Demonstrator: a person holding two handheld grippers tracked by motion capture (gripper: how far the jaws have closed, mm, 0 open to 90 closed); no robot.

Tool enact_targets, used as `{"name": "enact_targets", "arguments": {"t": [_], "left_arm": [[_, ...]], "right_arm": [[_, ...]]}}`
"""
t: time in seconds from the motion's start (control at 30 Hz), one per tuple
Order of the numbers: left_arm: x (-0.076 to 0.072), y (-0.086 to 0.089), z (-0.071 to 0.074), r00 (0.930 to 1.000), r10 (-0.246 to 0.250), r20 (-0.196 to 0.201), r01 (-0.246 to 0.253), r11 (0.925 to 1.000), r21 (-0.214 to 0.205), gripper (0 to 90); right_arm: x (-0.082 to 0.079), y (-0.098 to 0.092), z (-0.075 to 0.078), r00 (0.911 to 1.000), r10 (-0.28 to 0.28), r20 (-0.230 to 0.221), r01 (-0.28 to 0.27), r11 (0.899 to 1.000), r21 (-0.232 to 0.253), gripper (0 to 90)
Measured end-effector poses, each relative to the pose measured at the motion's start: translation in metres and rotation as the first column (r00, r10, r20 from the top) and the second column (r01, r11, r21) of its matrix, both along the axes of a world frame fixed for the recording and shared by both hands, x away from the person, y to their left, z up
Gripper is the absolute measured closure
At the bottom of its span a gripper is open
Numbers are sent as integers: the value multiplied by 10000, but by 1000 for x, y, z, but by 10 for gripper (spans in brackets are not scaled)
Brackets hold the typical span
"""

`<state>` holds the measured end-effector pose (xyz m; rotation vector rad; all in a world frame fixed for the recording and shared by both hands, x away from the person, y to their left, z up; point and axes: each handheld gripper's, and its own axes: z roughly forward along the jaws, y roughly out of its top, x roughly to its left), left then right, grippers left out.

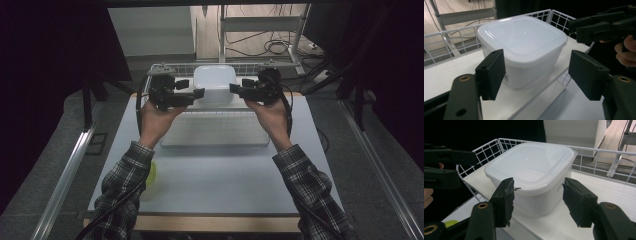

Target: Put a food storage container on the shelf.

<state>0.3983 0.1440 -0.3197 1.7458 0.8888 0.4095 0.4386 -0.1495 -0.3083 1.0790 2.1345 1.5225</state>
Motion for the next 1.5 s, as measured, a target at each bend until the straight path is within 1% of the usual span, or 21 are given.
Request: {"name": "enact_targets", "arguments": {"t": [0.07,0.17,0.23,0.3,0.53,0.77,0.87,1.03,1.1,1.13,1.23,1.27,1.3,1.37,1.4,1.5], "left_arm": [[-6,2,-4,9999,-119,63,119,9999,-20,271],[-15,5,-10,9994,-358,17,358,9994,15,238],[-23,6,-13,9991,-414,50,414,9991,112,212],[-28,7,-17,9987,-506,54,505,9986,135,194],[-50,6,-32,9977,-672,-21,672,9961,565,132],[-72,3,-50,9968,-698,377,658,9930,984,84],[-79,2,-60,9958,-787,466,728,9903,1183,74],[-89,0,-75,9938,-936,594,848,9872,1353,60],[-92,0,-81,9938,-966,545,887,9872,1324,51],[-93,0,-84,9939,-993,480,926,9878,1255,44],[-95,0,-95,9943,-1024,307,978,9874,1245,31],[-96,0,-98,9946,-992,297,948,9875,1256,26],[-97,0,-101,9950,-958,282,915,9876,1274,25],[-98,2,-106,9955,-935,166,907,9879,1260,23],[-99,3,-108,9957,-913,157,888,9888,1201,23],[-104,7,-116,9976,-692,27,687,9930,962,24]], "right_arm": [[-4,-4,-3,10000,50,30,-50,10000,31,394],[-9,-10,-7,9999,155,-20,-155,9998,104,347],[-12,-12,-10,9998,181,-42,-181,9998,29,316],[-16,-15,-13,9997,216,89,-216,9998,-54,292],[-33,-22,-24,9989,414,196,-411,9990,-183,236],[-53,-23,-39,9964,818,224,-809,9960,-373,181],[-61,-22,-48,9952,954,227,-941,9942,-522,150],[-72,-25,-62,9939,1066,278,-1042,9917,-755,108],[-76,-27,-67,9936,1085,324,-1055,9909,-835,95],[-78,-28,-70,9931,1120,351,-1086,9904,-860,86],[-83,-32,-78,9924,1184,323,-1151,9894,-885,61],[-84,-33,-81,9917,1251,303,-1216,9876,-994,28],[-85,-33,-83,9920,1223,316,-1181,9868,-1107,19],[-88,-36,-87,9920,1194,397,-1141,9866,-1169,9],[-89,-37,-89,9920,1200,390,-1147,9864,-1176,5],[-94,-39,-97,9913,1264,367,-1202,9828,-1402,0]]}}
